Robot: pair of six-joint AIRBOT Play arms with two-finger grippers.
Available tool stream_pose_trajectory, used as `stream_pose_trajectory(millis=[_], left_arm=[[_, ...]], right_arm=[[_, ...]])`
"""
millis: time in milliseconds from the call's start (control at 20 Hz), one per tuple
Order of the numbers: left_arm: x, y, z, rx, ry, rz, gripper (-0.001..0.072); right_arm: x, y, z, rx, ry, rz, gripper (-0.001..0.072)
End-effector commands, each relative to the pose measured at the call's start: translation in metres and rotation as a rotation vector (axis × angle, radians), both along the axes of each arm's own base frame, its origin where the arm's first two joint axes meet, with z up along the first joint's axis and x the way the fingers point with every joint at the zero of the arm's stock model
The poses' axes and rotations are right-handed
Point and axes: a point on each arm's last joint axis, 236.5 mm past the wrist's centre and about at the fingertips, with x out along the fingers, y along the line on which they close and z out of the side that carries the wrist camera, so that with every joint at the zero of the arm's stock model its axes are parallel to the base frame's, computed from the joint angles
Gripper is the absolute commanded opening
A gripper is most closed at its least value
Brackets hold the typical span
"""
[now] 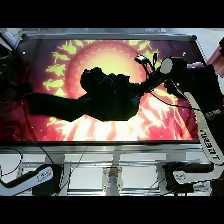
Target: Fold the clothes and pants, and hang the long-sleeved shirts on hangers.
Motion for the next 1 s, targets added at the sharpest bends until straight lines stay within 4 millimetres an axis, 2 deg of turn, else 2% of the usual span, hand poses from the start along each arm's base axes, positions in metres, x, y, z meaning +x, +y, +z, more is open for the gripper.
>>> stream_pose_trajectory(millis=[0,150,200,300,450,600,750,950], left_arm=[[-0.051,0.069,0.032,0.234,0.036,0.166,0.0037],[-0.078,0.102,0.053,0.37,0.054,0.262,0.0037],[-0.084,0.108,0.057,0.388,0.055,0.281,0.0036],[-0.093,0.118,0.062,0.414,0.06,0.319,0.0037],[-0.101,0.128,0.062,0.424,0.071,0.358,0.0037],[-0.1,0.131,0.063,0.428,0.064,0.364,0.0037],[-0.1,0.131,0.063,0.43,0.061,0.362,0.0037],[-0.093,0.134,0.064,0.439,0.035,0.351,0.0037]], right_arm=[[-0.013,0.015,0.005,0.052,0.011,0.12,0.0392],[-0.009,0.008,0.004,0.025,-0.027,0.18,0.0393],[-0.002,0.006,0.006,0.032,-0.058,0.182,0.0394],[0.014,0.009,0.01,0.079,-0.122,0.192,0.0477],[0.048,0.016,0.012,0.17,-0.233,0.189,0.0476],[0.064,0.027,-0.016,0.178,-0.183,0.221,0.0474],[0.091,0.037,-0.042,0.176,-0.164,0.25,0.0474],[0.11,0.024,-0.051,0.152,-0.212,0.341,0.0473]])
